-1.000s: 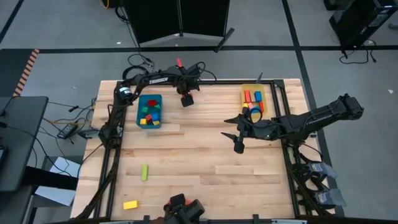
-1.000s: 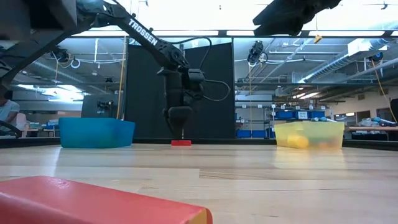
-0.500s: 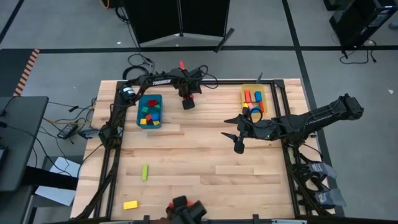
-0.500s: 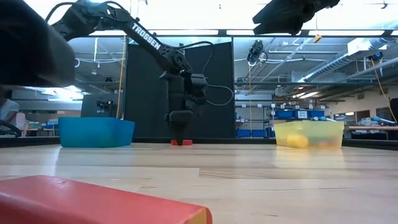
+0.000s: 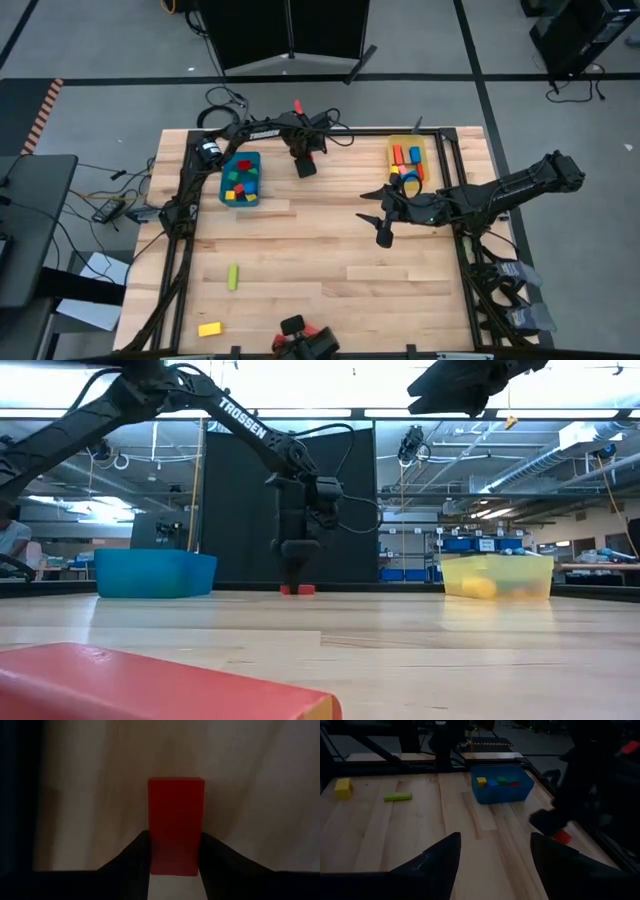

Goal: Sort blocks by size
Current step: Put the large red block into the yellow bin

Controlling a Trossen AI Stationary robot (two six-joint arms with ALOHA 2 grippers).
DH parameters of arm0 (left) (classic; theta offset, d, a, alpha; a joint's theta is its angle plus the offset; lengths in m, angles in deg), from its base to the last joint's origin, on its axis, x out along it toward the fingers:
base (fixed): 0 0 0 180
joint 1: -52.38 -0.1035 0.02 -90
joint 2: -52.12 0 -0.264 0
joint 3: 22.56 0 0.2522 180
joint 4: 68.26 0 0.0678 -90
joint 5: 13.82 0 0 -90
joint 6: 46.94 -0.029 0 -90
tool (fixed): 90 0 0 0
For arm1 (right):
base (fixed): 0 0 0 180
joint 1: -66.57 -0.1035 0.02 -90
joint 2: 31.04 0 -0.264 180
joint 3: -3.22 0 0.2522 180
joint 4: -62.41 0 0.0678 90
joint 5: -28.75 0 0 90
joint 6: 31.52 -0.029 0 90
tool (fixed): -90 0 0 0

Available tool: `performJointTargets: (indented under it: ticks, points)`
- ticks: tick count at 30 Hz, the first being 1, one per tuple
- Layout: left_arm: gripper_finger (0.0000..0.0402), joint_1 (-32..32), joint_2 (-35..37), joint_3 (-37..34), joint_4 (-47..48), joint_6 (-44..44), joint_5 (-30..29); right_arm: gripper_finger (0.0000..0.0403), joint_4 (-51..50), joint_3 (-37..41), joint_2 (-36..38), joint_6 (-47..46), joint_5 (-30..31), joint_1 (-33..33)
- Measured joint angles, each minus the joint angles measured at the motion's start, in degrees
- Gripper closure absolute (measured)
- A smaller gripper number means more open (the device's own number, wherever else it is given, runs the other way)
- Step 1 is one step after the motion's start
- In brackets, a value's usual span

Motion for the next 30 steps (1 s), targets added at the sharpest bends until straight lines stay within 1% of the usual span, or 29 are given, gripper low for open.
performJointTargets:
  ticks: [1,4,6,8,11,14,20,23,24,26,27,28,30]
  points:
    - [0.0268,0.4,-0.1,1.1,-1.1,0.1,-0.3,0.0153,0.1,0.0,0.0,0.2,0.0,-0.3]
    - [0.0268,2.1,0.8,4.2,-2.8,0.7,1.4,0.0155,1.1,0.0,0.1,1.6,0.5,-1.3]
    - [0.0268,4.0,1.0,7.0,-6.2,2.0,2.9,0.0155,3.1,0.0,0.5,3.6,1.5,-2.0]
    - [0.0268,6.1,0.8,8.1,-9.0,3.4,3.3,0.0155,6.0,0.0,1.7,5.8,2.5,-2.8]
    - [0.0268,8.7,0.4,8.8,-16.0,6.9,4.5,0.0156,10.0,0.0,3.9,9.4,3.6,-4.1]
    - [0.0268,10.2,0.5,9.1,-24.8,12.5,7.2,0.0156,12.9,0.0,6.2,11.9,3.8,-5.1]
    - [0.0268,11.4,-0.9,9.1,-39.4,24.9,9.9,0.0156,14.5,0.0,8.7,12.9,3.8,-6.3]
    - [0.0268,11.5,-1.8,9.1,-43.3,29.3,11.7,0.0156,14.7,0.0,8.6,12.9,3.8,-6.8]
    - [0.0268,11.6,-2.2,9.2,-45.5,30.3,12.0,0.0156,14.7,0.0,8.6,12.9,3.8,-6.9]
    - [0.0268,11.7,-2.4,9.0,-46.2,32.3,13.5,0.0156,15.0,0.0,8.3,12.9,3.9,-7.2]
    - [0.0268,11.8,-3.1,9.0,-48.3,33.0,13.7,0.0156,15.3,0.0,8.2,12.9,3.8,-7.2]
    - [0.0268,11.9,-3.5,9.5,-50.3,33.9,14.0,0.0156,15.3,0.0,8.2,13.2,3.8,-7.3]
    - [0.0268,12.0,-4.8,11.1,-50.9,35.9,14.6,0.0156,16.5,0.0,8.0,13.9,3.8,-7.4]
